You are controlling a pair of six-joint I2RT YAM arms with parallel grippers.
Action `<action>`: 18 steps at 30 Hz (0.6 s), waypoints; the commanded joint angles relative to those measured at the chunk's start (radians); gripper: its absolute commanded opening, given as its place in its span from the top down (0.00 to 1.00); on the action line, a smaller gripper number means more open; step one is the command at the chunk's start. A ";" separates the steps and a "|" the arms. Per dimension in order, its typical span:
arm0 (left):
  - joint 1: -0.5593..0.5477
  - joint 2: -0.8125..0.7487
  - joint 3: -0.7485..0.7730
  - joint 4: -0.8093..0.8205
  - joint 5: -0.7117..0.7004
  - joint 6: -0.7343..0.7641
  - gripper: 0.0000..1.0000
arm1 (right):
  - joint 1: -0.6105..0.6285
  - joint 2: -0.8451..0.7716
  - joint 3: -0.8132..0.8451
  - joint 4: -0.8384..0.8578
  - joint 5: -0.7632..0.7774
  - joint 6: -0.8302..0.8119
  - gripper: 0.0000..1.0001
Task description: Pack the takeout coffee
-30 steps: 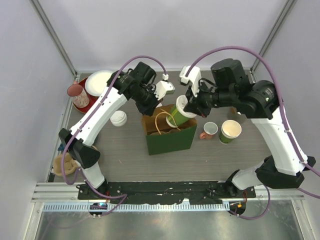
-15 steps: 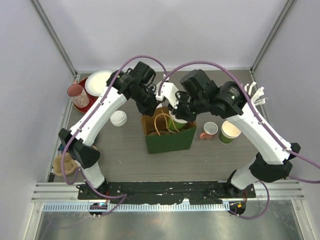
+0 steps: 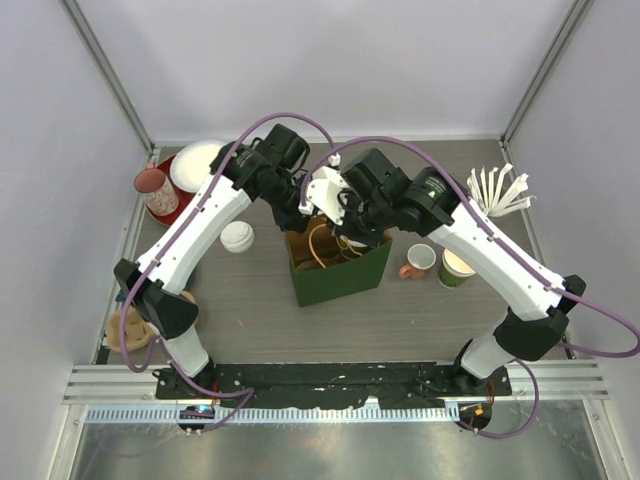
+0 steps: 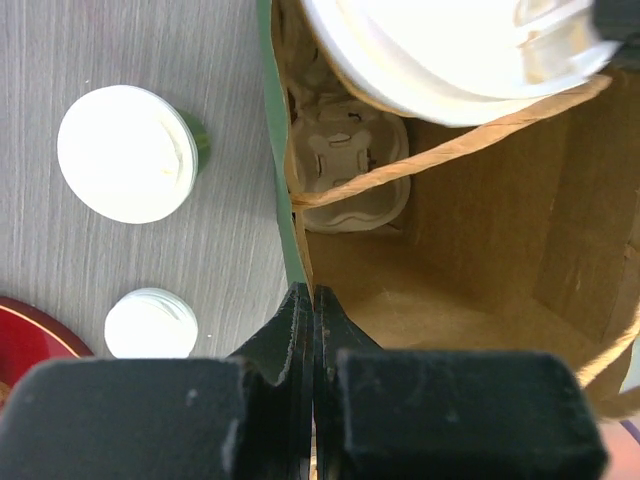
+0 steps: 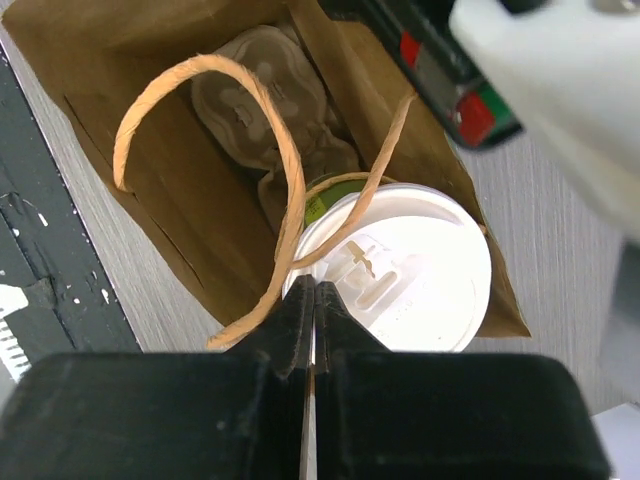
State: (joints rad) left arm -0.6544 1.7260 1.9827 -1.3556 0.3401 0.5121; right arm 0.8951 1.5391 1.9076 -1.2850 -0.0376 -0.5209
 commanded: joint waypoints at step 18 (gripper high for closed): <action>0.027 -0.091 -0.047 -0.309 0.223 0.092 1.00 | 0.116 -0.085 -0.156 -0.057 -0.025 0.041 0.99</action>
State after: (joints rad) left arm -0.6365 1.6787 1.9289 -1.3609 0.4316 0.5957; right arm 1.0016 1.5227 1.7996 -1.2984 -0.0525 -0.5251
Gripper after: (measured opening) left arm 0.010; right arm 0.037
